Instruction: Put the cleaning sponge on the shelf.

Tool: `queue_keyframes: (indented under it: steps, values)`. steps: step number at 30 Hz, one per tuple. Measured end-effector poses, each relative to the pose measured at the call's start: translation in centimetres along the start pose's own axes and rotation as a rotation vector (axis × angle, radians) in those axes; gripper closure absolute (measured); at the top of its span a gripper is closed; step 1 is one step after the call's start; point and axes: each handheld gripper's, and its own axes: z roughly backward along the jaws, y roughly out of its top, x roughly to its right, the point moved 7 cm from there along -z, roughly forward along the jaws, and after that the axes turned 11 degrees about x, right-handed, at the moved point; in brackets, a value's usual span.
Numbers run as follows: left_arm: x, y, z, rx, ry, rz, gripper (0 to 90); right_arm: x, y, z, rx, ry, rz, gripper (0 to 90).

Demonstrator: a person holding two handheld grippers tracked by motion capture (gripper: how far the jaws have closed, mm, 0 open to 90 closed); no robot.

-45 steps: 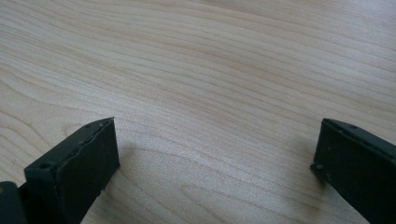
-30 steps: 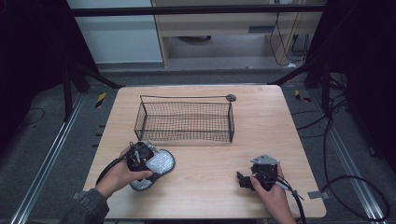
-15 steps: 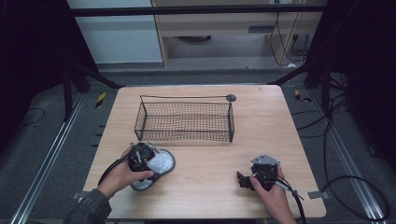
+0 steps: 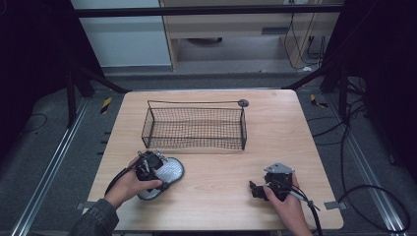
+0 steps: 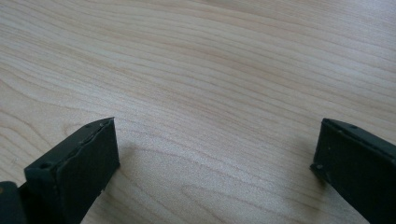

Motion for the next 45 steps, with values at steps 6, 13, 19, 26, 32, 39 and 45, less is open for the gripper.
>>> queue_keyframes:
  steps: [6,13,19,26,32,39,45]
  values:
    - [-0.2,-0.1,-0.4,-0.002,0.002,0.009,2.1,0.0,0.0,0.0,0.0,0.0,0.0,0.3]
    - [-0.5,-0.2,-0.5,0.009,0.011,0.018,2.7,0.0,0.0,0.0,0.0,0.001,0.0,0.3]
    - [-0.4,-0.3,-0.4,0.018,0.013,0.013,6.4,0.0,0.0,0.0,0.0,0.001,0.0,0.3]
    - [-0.8,-0.2,1.0,0.057,0.017,0.012,10.8,0.0,0.0,0.0,0.0,0.001,0.0,0.3]
    - [-0.4,0.1,1.9,0.061,0.022,-0.039,10.9,0.0,0.0,0.0,0.0,0.001,0.001,0.3]
    - [0.2,0.8,2.7,0.08,0.005,-0.096,10.9,0.0,0.0,0.0,0.0,0.001,0.002,0.3]
    - [0.4,1.7,4.0,0.099,0.017,-0.157,10.9,0.0,0.0,0.0,-0.001,0.001,0.002,0.3]
